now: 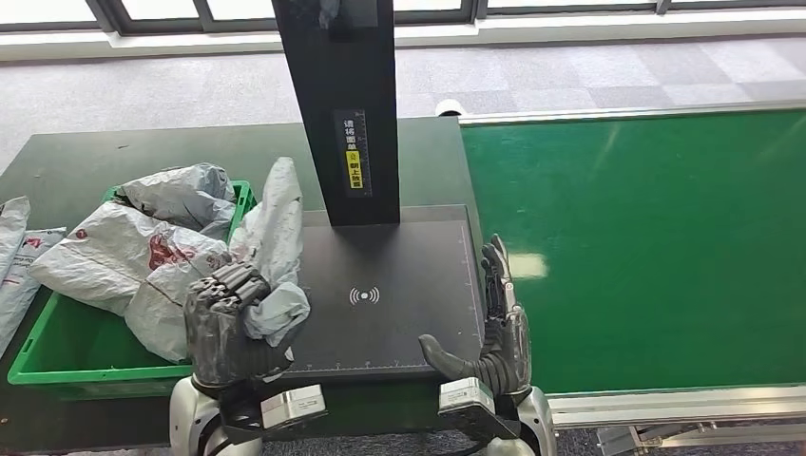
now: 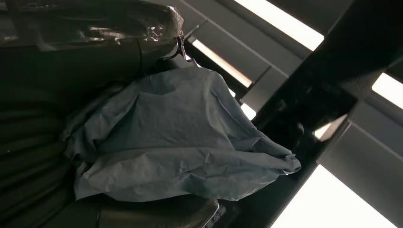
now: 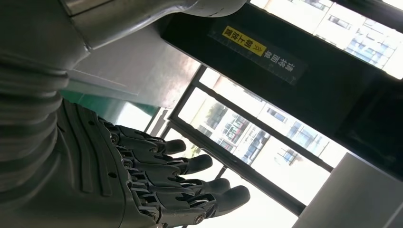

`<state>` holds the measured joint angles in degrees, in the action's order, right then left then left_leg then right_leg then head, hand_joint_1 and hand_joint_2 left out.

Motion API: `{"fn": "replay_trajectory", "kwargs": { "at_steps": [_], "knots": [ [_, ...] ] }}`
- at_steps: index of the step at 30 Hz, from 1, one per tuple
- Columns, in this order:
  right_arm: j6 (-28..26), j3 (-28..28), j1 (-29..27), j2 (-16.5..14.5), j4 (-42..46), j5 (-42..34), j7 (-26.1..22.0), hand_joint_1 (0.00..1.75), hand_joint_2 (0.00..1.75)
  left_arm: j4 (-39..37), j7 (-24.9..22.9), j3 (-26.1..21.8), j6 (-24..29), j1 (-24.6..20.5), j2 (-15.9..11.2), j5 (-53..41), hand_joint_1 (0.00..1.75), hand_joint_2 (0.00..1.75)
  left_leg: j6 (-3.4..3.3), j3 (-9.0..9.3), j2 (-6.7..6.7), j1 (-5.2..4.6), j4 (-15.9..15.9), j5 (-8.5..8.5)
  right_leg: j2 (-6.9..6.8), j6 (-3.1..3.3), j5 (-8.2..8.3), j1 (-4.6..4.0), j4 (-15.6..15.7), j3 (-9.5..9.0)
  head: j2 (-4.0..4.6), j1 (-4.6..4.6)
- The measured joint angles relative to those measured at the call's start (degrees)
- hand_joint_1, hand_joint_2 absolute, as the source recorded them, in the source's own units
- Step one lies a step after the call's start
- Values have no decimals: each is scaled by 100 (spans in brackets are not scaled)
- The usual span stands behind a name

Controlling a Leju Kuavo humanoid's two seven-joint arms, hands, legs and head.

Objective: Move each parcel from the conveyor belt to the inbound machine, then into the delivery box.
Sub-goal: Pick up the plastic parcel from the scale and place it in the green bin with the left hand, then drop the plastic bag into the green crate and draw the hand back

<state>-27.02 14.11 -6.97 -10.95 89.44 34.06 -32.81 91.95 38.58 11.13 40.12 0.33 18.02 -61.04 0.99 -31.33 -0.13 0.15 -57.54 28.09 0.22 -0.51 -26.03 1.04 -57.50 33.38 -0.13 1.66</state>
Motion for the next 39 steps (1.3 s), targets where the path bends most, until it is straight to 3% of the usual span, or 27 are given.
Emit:
{"fn": "replay_trajectory", "kwargs": {
  "at_steps": [11,15,20,25,31,39],
  "knots": [
    [1,68,10,0,0,-33,-2,0,175,966,137,-558,1,148,46,202,175,175,1,26,-3,2,0,-4,-2,2,2,3,-2,0,0,1],
    [9,84,37,0,-8,-72,-25,0,175,1457,140,-791,-2,114,56,1071,175,175,1,-4,0,2,0,-2,1,1,1,1,-2,3,0,0],
    [19,108,112,0,-71,-152,-95,0,175,2211,146,-1478,-1,-70,81,2266,175,175,4,17,0,2,0,-4,0,2,1,-6,-3,4,0,1],
    [62,192,225,0,-178,-199,-115,0,175,2370,145,-2502,-1,-445,74,2740,175,175,9,27,-2,5,0,-8,0,4,3,-7,-4,3,0,1],
    [117,254,311,0,-245,-183,-84,0,175,1964,146,-3517,-4,-878,-45,2170,175,175,8,32,-3,6,0,-10,0,4,4,-3,-4,1,0,0],
    [159,322,353,0,-268,-169,-102,0,175,1253,147,-4171,-6,-1280,-22,171,175,175,7,30,-6,6,-2,-10,-1,4,5,0,-3,1,0,1]
  ]
}}
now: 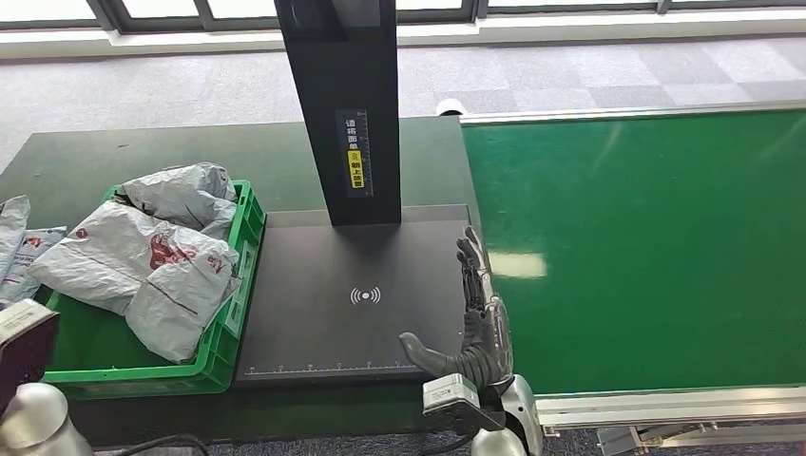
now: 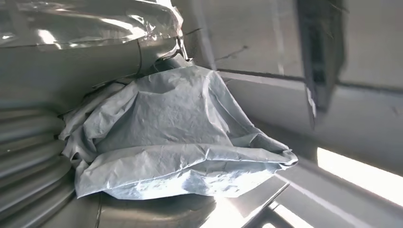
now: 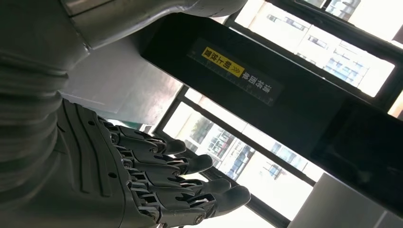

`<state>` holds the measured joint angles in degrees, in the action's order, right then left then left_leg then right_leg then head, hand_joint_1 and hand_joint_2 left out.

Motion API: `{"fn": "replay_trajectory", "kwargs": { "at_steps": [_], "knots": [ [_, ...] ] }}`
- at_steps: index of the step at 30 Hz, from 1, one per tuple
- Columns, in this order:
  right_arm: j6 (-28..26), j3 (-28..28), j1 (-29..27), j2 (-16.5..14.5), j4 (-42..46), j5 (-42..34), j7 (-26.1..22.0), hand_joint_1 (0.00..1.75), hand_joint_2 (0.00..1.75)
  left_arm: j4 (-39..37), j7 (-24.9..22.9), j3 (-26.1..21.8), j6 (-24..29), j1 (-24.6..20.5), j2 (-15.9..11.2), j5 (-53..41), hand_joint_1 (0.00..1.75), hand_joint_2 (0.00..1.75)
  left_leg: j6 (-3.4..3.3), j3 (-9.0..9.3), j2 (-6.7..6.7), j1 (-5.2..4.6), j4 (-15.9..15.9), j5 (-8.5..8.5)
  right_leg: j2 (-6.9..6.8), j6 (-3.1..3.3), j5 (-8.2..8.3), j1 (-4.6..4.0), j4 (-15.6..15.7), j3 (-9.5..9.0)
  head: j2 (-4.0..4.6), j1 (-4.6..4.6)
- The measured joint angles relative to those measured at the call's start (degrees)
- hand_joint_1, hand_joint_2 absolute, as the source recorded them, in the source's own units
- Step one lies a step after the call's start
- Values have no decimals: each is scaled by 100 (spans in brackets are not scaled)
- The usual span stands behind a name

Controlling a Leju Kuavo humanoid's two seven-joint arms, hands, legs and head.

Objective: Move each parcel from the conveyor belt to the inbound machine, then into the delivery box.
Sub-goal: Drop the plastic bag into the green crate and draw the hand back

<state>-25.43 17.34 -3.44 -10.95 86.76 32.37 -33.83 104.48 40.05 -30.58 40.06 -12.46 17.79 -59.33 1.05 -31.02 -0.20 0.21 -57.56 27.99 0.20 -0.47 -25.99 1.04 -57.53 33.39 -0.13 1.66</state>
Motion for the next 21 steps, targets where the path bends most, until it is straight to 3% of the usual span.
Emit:
{"fn": "replay_trajectory", "kwargs": {
  "at_steps": [8,13,18,21],
  "knots": [
    [49,9,13,0,-28,4,21,0,175,-456,-1,-296,-2,-263,55,-684,175,175,0,-1,-1,0,0,1,0,0,0,-2,0,2,0,0],
    [47,18,34,0,-38,29,34,0,175,-1194,-92,-656,-2,-602,98,-1879,175,175,1,1,-3,0,0,-1,-3,1,2,-2,0,1,0,0],
    [43,52,41,0,-37,30,79,0,175,-2051,-1099,-769,-2,-825,-29,-2598,175,175,4,4,7,0,-1,-5,5,4,9,-3,0,6,0,0],
    [44,60,41,0,-34,-1,111,0,175,-2478,-2119,-466,-2,-833,-271,-2715,175,175,4,2,6,-1,-2,-6,6,4,9,-5,0,8,0,-1]
  ]
}}
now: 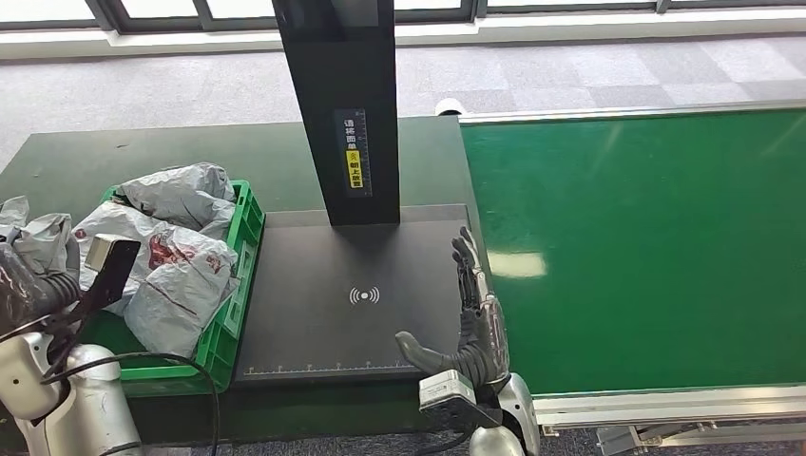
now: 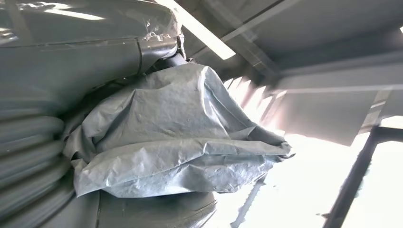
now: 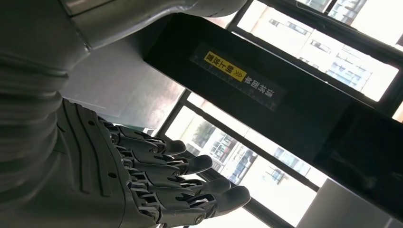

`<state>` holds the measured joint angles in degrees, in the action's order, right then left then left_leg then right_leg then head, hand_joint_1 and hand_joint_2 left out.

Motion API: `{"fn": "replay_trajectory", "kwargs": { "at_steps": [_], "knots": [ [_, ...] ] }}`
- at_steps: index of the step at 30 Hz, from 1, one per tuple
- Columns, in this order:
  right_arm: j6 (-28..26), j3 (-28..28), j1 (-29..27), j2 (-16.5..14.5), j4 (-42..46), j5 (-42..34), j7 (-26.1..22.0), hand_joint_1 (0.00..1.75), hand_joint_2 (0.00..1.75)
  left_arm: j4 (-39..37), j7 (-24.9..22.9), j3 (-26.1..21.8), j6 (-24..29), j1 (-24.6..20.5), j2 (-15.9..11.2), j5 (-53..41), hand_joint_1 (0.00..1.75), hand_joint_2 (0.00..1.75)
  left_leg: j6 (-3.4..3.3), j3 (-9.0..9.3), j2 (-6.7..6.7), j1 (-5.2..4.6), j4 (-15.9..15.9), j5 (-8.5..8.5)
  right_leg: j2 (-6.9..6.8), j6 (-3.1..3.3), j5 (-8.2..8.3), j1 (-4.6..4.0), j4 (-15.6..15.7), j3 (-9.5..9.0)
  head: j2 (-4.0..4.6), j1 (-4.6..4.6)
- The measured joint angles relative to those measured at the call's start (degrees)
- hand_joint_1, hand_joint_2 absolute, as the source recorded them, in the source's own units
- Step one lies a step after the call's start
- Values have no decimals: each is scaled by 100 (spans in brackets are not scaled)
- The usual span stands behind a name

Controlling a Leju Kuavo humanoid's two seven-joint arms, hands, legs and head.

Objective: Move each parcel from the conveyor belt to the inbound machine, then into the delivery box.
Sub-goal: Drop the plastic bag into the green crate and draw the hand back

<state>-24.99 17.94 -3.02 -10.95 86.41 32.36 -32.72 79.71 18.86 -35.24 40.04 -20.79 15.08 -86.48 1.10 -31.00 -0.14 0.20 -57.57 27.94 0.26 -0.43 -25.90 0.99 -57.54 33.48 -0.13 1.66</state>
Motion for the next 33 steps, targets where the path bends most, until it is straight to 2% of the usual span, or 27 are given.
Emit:
{"fn": "replay_trajectory", "kwargs": {
  "at_steps": [7,10,17,27,28,29,31,32,33],
  "knots": [
    [114,11,42,0,-1,-17,-30,0,175,-1056,-1515,1220,2,-11,-585,-179,175,175,0,-4,-2,0,0,0,-1,0,0,3,0,1,0,1],
    [215,11,114,-2,-16,-25,-32,0,175,-1651,-1868,1720,2,-27,-773,-303,175,175,-1,-3,-2,0,0,0,-1,-1,1,4,0,1,0,1],
    [243,11,177,-2,-40,-31,-46,0,175,-2565,-1928,2365,5,-139,-912,-275,175,175,-1,-5,-3,-1,-3,-1,-1,-1,1,3,0,1,0,1],
    [250,11,194,-2,-43,-12,-66,0,175,-2929,-1915,2601,11,-240,-938,-349,175,175,-1,-5,-3,-1,-3,-1,-2,-2,1,3,0,0,0,1],
    [253,11,194,-2,-43,-8,-67,0,175,-2939,-1901,2615,11,-243,-936,-337,141,175,-1,-5,-4,-1,-3,-1,-2,-2,1,3,0,0,0,1],
    [261,11,193,-2,-43,-3,-68,0,175,-2944,-1870,2630,11,-244,-933,-319,97,175,-2,-4,-4,-1,-3,-1,-2,-2,1,3,0,-1,0,1],
    [286,11,192,-3,-43,9,-68,0,175,-2951,-1765,2656,11,-250,-918,-260,10,87,-2,-3,-6,-1,-3,-2,-4,-2,1,4,0,-3,0,1],
    [302,11,192,-6,-43,13,-68,0,175,-2949,-1693,2664,11,-254,-904,-217,0,44,-2,-2,-8,-1,-3,-2,-5,-2,1,4,0,-4,0,1],
    [313,11,191,-10,-43,17,-68,0,175,-2939,-1609,2669,12,-256,-885,-158,0,0,-2,-2,-9,-1,-3,-2,-6,-2,1,4,0,-5,0,1]
  ]
}}
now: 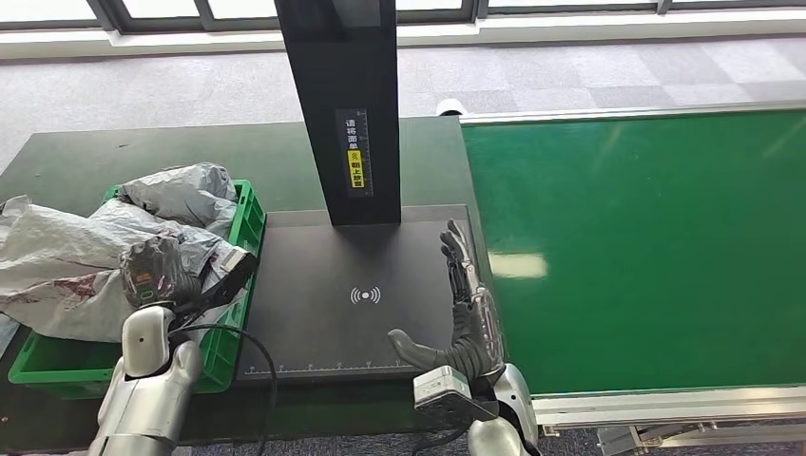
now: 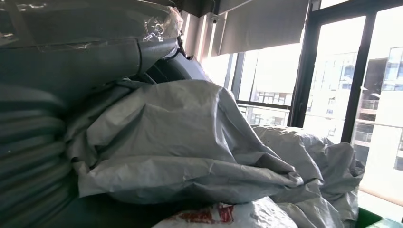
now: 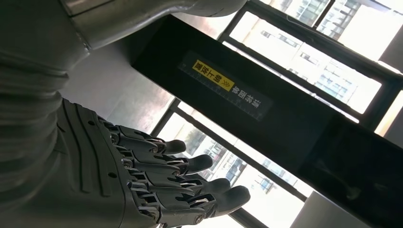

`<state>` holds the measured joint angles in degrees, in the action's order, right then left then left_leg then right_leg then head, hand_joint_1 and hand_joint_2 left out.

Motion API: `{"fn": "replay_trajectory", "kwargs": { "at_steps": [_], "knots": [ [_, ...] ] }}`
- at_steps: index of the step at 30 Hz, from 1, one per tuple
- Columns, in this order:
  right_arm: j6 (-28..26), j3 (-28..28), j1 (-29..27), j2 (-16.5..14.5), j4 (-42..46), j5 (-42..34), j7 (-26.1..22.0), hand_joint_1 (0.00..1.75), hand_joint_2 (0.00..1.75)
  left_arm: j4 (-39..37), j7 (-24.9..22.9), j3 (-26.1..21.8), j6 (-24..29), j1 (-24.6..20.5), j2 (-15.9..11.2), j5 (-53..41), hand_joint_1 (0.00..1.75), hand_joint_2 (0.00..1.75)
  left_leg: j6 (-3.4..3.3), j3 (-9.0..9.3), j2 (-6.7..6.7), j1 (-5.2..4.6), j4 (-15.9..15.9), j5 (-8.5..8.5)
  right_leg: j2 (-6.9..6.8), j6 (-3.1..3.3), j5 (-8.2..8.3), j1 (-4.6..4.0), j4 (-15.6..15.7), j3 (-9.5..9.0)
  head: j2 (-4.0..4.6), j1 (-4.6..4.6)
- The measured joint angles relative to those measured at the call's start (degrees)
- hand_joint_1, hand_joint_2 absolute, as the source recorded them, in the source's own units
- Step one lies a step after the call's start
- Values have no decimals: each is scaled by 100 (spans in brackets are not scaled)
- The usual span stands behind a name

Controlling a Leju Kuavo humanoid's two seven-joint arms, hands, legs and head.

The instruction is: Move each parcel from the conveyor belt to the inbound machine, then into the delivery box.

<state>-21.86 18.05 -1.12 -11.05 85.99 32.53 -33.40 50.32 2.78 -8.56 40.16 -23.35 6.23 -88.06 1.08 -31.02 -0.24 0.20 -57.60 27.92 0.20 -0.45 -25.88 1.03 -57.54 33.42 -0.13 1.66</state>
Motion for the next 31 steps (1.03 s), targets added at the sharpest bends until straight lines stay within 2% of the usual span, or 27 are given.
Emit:
{"fn": "replay_trajectory", "kwargs": {
  "at_steps": [2,4,9,11,14,27,31],
  "knots": [
    [7,0,-4,-11,0,11,-1,0,175,57,246,0,2,4,58,188,0,0,0,0,-3,0,0,0,-3,0,0,0,0,-2,0,0],
    [-8,0,-15,-19,0,26,-3,0,175,178,696,-44,3,27,151,510,0,0,-1,-2,-5,0,0,0,-5,0,0,0,0,-2,0,0],
    [-106,0,-92,-21,2,34,-40,0,175,415,2489,-645,3,-51,551,1953,0,0,-2,-1,-4,-2,-2,0,-5,0,0,4,1,-4,0,0],
    [-125,0,-133,-25,12,40,-44,0,175,408,2808,-871,3,-126,657,2637,0,0,-2,1,-4,-3,-2,1,-5,-1,0,4,1,-5,0,0],
    [-146,0,-194,-35,35,57,-42,0,175,379,2834,-993,3,-182,710,3192,0,0,-1,2,-5,-3,-2,0,-7,0,0,1,0,-6,0,0],
    [-199,0,-203,-51,64,81,-27,0,175,60,2771,-1096,3,-372,717,3679,0,0,-8,9,-12,-2,-1,-15,-22,-4,4,4,0,-21,0,0],
    [-199,-1,-194,-54,66,62,-23,0,175,-21,2733,-1073,-89,-408,701,4337,0,0,-8,14,-11,-3,-1,-16,-22,-3,5,7,0,-26,0,0]
  ]
}}
